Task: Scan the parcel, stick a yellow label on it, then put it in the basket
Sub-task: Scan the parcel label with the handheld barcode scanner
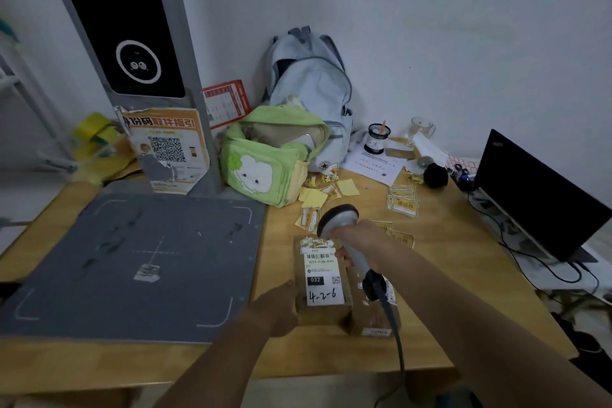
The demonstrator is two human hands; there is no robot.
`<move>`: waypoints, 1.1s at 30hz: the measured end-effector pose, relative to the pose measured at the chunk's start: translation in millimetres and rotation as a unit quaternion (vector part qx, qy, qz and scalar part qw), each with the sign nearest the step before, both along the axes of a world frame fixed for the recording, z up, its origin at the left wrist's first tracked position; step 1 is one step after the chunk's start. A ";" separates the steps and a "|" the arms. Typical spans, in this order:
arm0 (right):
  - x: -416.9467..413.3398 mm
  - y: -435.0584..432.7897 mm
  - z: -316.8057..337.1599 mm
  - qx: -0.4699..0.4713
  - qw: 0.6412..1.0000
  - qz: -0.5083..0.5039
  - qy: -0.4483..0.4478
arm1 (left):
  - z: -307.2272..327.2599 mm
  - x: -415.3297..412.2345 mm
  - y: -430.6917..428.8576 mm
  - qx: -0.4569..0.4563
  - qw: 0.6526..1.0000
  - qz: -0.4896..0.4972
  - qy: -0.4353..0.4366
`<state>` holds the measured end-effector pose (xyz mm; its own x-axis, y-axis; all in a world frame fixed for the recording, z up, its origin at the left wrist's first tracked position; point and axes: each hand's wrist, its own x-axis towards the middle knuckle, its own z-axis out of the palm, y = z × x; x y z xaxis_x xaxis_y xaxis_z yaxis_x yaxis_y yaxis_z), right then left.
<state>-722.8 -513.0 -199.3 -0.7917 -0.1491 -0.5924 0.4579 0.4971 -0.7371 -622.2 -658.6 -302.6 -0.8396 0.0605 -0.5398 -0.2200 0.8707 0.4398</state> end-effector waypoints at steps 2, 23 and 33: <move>0.6 -1.3 -2.3 0.001 1.000 -0.003 -0.001 | 0.0 0.5 1.8 0.020 1.000 -0.007 0.009; 11.0 -8.1 -7.2 -0.001 0.999 -0.013 -0.030 | -12.1 -1.6 2.9 -0.007 0.998 -0.055 -0.028; 4.8 -18.2 -11.5 -0.010 0.999 -0.025 -0.029 | -16.5 -1.9 -0.7 0.008 0.999 -0.047 -0.021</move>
